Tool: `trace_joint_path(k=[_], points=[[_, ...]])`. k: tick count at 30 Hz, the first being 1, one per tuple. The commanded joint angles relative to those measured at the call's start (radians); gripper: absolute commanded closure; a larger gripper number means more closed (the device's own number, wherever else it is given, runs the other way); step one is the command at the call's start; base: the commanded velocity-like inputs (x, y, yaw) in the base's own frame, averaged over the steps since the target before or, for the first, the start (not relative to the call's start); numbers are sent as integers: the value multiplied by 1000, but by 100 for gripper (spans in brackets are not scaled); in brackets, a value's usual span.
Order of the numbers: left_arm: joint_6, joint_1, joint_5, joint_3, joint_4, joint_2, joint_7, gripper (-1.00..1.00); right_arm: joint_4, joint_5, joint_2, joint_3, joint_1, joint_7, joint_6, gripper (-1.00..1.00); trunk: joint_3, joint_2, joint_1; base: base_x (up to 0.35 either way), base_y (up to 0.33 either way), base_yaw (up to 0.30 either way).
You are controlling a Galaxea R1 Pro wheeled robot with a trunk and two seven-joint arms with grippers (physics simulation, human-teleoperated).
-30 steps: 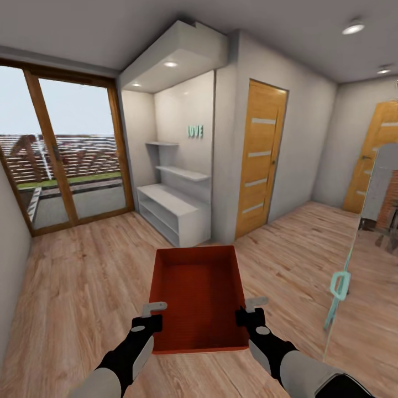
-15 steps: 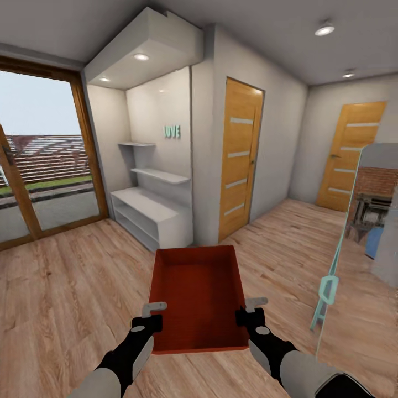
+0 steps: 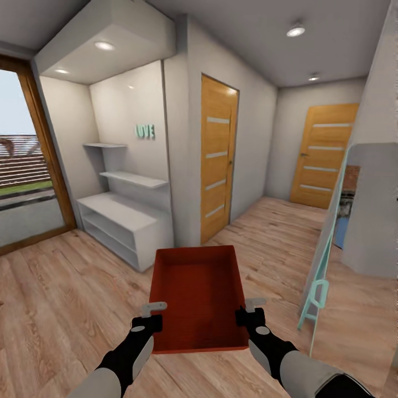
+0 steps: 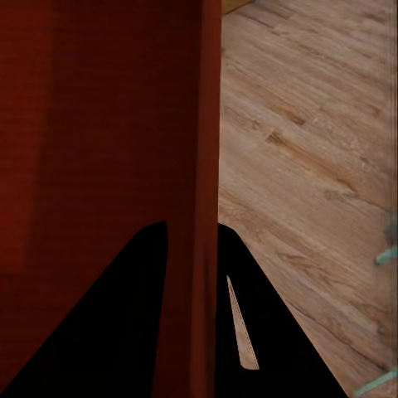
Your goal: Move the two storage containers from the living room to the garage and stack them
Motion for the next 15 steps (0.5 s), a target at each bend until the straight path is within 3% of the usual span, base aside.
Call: trace_joint_path(k=[1, 15], points=[[-7, 0, -15, 23, -6, 26, 62, 100, 0, -44, 1, -43, -1, 0, 0, 100, -1, -1, 1, 323, 165, -286], [-7, 0, -15, 22, -7, 26, 62, 100, 0, -45, 1, -43, -1, 0, 0, 100, 0, -1, 1, 323, 168, -264]])
